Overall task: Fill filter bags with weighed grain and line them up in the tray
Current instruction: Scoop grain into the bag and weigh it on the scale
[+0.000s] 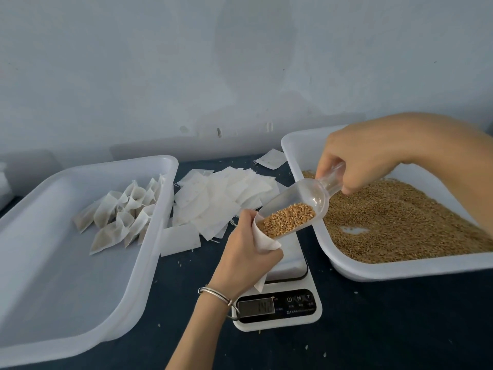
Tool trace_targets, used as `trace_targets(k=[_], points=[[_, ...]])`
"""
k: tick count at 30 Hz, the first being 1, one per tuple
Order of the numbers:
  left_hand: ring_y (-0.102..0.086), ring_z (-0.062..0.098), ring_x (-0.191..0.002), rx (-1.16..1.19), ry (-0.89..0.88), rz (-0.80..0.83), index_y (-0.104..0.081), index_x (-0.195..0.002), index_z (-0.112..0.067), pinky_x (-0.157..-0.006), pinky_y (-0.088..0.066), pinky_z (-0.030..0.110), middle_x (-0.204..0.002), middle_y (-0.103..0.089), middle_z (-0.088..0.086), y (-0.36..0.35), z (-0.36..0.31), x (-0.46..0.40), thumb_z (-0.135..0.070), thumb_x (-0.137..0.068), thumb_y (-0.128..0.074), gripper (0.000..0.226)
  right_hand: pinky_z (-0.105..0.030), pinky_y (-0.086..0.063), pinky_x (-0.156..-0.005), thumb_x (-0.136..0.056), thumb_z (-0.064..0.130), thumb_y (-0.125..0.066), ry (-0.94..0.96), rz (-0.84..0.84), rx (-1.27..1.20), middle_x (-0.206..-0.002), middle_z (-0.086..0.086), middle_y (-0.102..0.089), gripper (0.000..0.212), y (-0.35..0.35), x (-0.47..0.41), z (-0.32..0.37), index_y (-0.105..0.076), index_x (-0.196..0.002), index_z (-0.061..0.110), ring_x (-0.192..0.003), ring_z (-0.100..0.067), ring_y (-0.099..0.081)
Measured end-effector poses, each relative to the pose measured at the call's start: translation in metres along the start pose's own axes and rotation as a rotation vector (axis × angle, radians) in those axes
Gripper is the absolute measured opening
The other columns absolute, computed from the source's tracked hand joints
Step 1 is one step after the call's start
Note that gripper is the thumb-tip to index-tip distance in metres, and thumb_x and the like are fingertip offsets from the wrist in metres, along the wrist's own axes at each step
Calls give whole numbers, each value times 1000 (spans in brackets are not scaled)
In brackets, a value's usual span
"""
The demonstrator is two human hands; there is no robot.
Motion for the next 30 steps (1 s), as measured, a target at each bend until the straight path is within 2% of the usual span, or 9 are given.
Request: trace_targets(k=[6,12,15,18,20,22,24,26,30], points=[[-47,-1,-54,30,-10,-22,-39,-93,-31,-46,-39,14,-76,-50,-7,1,0,2,-13,-68,-66,41,-19,-37,-56,-83,15,-65,-3,-15,14,-83,19,-55,42,4,3,-1,-63,-118,37,-69,0,-47],[-48,-1,-54,57,-19,-28,-39,-91,-31,-45,-38,13,-72,-49,-11,2,-1,3,-16,-65,-63,38,-16,-38,-61,-83,16,-67,-11,-29,-53,-86,24,-53,42,0,6,-11,-62,-116,41,-76,4,-48],[-48,-1,-53,63,-12,-33,-38,-90,-31,-44,-38,13,-72,-48,-11,2,0,3,-16,-66,-62,37,-17,-40,-62,-82,16,-67,-19,-25,-91,-97,19,-59,42,-4,9,-15,-62,-115,42,-81,2,-52],[-49,-2,-55,61,-11,-35,-39,-90,-31,-45,-39,13,-72,-49,-11,2,1,3,-13,-68,-64,38,-29,-49,-86,-82,16,-69,-25,-22,-127,-110,13,-62,42,-7,10,-18,-62,-116,41,-97,-8,-58],[-50,-2,-56,63,-12,-32,-39,-91,-30,-46,-39,13,-72,-50,-11,1,1,3,-14,-66,-64,38,-33,-48,-92,-81,16,-69,-25,-27,-140,-112,13,-62,43,-7,12,-18,-62,-116,41,-102,-10,-58],[-50,-2,-57,66,-9,-30,-40,-91,-30,-46,-38,12,-72,-50,-12,1,0,3,-18,-64,-63,38,-33,-50,-90,-81,14,-67,-9,-28,-115,-108,15,-63,44,-6,12,-14,-62,-115,43,-98,-11,-60],[-50,-2,-55,68,-9,-27,-40,-91,-30,-46,-38,13,-71,-50,-12,0,-1,2,-18,-64,-62,37,-27,-52,-78,-81,13,-66,1,-39,-88,-97,19,-62,45,-4,10,-12,-63,-113,43,-87,-6,-60],[-49,-2,-55,65,-17,-24,-39,-91,-30,-46,-37,13,-71,-50,-12,1,-2,2,-14,-67,-64,38,-18,-44,-64,-80,14,-67,2,-60,-71,-88,23,-57,44,-1,8,-11,-63,-114,43,-78,3,-52],[-51,-3,-56,53,-20,-31,-39,-90,-31,-46,-39,11,-72,-49,-12,3,-2,4,-8,-70,-65,40,-18,-41,-64,-80,15,-67,-13,-78,-55,-92,18,-59,44,2,8,-11,-63,-114,42,-79,1,-51]])
Point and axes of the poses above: each hand's wrist, its own x-axis away from the middle knuckle, its own y-axis out of the back of the hand, z = x × y, the point moved 4 cm from there along -x, towards the middle knuckle
